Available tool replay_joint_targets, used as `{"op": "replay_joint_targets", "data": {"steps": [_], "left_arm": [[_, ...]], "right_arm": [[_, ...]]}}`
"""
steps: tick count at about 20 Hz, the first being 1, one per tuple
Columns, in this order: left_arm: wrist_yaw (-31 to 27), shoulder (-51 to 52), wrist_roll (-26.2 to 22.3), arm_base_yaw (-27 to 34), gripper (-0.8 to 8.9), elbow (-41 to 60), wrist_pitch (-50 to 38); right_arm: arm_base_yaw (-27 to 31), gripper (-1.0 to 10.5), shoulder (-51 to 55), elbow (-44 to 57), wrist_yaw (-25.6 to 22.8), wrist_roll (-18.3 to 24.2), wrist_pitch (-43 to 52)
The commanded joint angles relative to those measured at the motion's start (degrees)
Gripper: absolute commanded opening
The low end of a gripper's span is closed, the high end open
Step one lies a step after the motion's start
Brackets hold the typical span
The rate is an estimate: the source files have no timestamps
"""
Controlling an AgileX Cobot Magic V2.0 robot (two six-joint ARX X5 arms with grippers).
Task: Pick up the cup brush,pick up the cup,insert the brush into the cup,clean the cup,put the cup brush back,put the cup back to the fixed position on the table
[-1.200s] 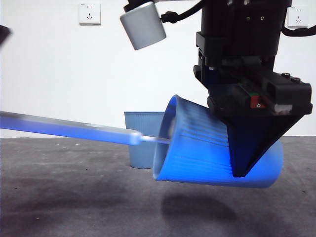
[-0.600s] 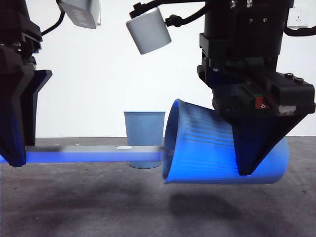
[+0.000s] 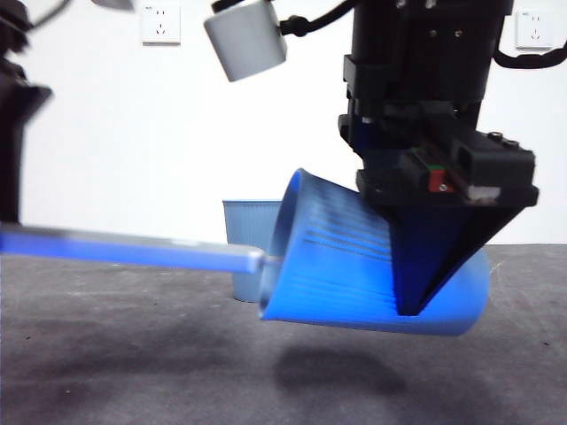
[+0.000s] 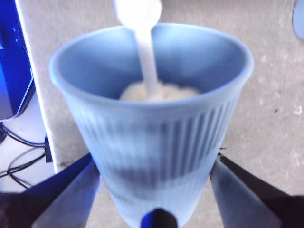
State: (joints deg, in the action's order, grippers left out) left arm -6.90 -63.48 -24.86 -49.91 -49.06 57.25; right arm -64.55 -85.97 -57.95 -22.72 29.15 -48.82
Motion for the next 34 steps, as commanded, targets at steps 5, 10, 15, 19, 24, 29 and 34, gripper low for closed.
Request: {"op": "replay_joint_targets", "data": {"steps": [5,10,15,19,24,29,34], "left_arm": [[-3.3,9.2,2.1,5.5,-0.08,0.2,7.9],[-3.3,14.8,2.1,8.9,-0.08,0.2,12.7],[-3.3,19.0,2.2,9.8,-0.08,0.2,16.9],[-3.8,20.8,3.9,9.8,-0.08,0.2,18.4],[-3.6,23.3,8.6,9.7,-0.08,0.2,18.4],[-3.9,25.6,18.9,9.8,-0.08,0.2,17.8],[-6.7,25.4,35.0,9.9,-0.09,0.3,9.8]], "right_arm": [[-0.3,-0.1,-0.4,-0.1,0.5,-0.4,-0.4],[-0.3,-0.1,-0.4,-0.1,0.5,-0.5,-0.5],[-0.3,-0.1,-0.4,-0.1,0.5,-0.5,-0.4],[-0.3,-0.1,-0.4,-0.1,0.5,-1.1,-0.5],[-0.3,-0.1,1.1,-0.1,0.3,-5.6,0.5],[-0.3,-0.1,10.6,-0.1,-0.6,-15.9,8.8],[-0.3,-0.1,22.8,-0.1,-8.7,-24.2,15.1]]}}
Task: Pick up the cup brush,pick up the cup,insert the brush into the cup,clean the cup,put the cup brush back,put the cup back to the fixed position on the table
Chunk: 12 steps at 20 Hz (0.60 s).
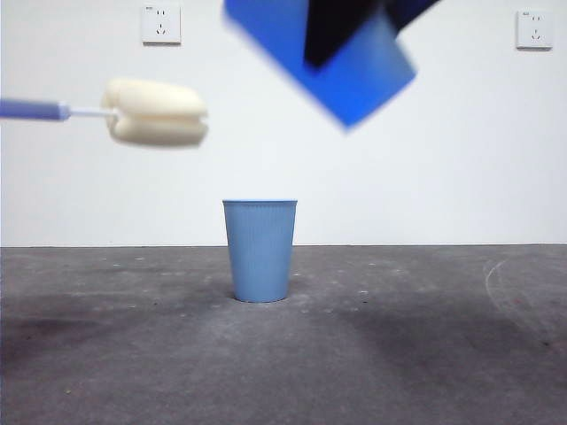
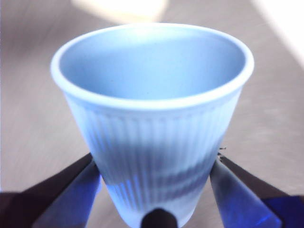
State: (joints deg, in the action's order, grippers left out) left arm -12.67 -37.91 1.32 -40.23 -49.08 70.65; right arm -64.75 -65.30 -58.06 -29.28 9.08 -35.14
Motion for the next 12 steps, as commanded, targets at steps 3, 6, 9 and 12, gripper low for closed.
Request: {"op": "replay_joint_targets", "data": {"steps": [3,6,9,12], "left_arm": [[-5.8,-4.1,13.3,0.3,-0.08,0.3,-11.3],[-7.9,-11.3,13.5,1.4,-0.09,0.7,-20.8],[-3.1,-16.5,13.9,6.5,-0.09,1.3,-30.9],[2.7,-21.8,14.6,15.0,-0.09,1.4,-35.3]], "right_arm": [[-0.1,-0.1,7.1,0.0,-7.5,-6.8,3.2],[-0.1,-0.1,11.0,0.0,-9.4,-9.0,3.8],[-0.1,-0.1,14.2,0.0,-9.4,-9.1,3.5],[-0.1,-0.1,17.7,0.0,-10.1,-9.3,1.4]]}}
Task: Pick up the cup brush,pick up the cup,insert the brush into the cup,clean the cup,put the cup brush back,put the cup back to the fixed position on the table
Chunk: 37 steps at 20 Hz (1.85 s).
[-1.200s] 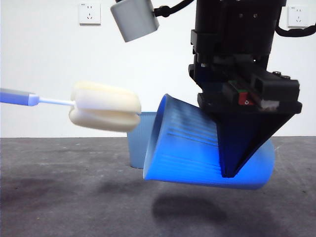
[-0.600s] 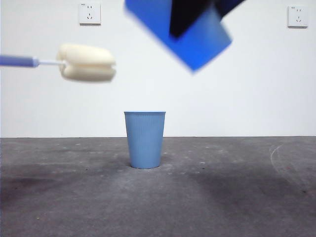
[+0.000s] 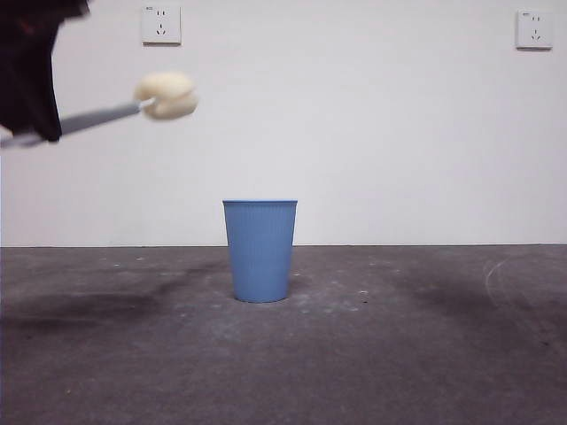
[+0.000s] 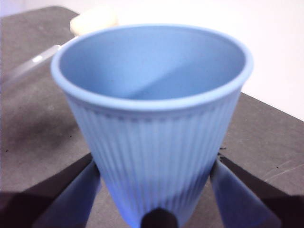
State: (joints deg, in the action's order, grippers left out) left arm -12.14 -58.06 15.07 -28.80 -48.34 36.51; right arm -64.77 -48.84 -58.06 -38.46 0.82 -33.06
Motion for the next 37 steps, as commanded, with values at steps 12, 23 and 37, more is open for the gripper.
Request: {"op": "replay_joint_targets", "data": {"steps": [12,23,37], "left_arm": [[13.5,-14.1,2.8,12.7,-0.09,11.5,-19.3],[13.7,-24.0,4.4,12.7,0.05,11.6,-24.0],[14.0,-21.0,2.9,12.9,4.19,11.6,-20.2]], "right_arm": [[-0.1,-0.1,7.5,0.0,-6.3,-1.3,-4.3],[-0.1,-0.1,7.4,0.2,-7.5,-4.1,-6.4],[-0.1,-0.1,7.3,0.2,-8.6,-4.0,-6.1]]}}
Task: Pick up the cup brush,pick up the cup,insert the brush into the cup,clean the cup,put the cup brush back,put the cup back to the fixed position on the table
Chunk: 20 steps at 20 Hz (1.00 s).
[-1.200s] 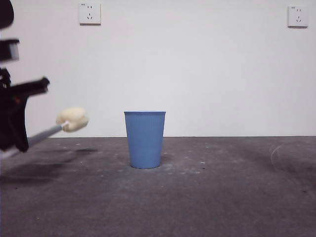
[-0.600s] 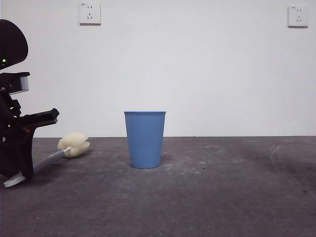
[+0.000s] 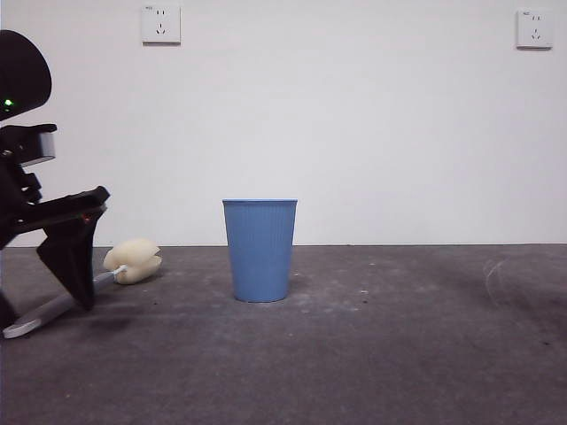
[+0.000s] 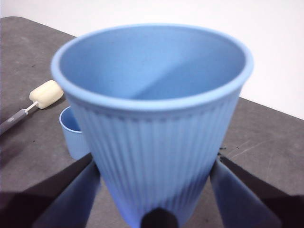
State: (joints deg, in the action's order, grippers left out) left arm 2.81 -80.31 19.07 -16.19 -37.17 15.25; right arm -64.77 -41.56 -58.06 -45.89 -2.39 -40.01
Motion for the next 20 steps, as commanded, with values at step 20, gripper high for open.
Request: {"op": "replay_joint_targets", "data": {"steps": [20], "left_arm": [[12.8,51.0,-2.8,0.7,4.09,0.4,23.4]], "right_arm": [[37.1,-0.1,-17.2,36.6,31.3,2.1,62.9]]}}
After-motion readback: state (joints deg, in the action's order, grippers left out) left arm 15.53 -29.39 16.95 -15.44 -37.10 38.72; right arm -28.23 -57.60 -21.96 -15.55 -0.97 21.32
